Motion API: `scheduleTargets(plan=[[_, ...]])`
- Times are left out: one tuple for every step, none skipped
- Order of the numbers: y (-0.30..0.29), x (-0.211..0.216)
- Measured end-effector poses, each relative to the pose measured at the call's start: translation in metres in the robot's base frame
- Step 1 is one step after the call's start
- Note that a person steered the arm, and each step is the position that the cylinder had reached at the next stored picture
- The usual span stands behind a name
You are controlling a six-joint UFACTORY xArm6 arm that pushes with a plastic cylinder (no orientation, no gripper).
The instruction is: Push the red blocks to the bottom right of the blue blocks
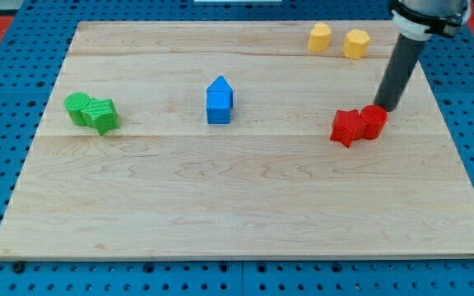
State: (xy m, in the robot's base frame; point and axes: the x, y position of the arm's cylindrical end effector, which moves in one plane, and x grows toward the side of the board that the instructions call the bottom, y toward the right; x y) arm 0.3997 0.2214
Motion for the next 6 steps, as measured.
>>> scheduleTargets(plan=[[0.039,0.007],[-0.007,0.013],[-0.036,0.023],[-0.053,0.032],[-0.077,0.044],[-0.099,0.063]])
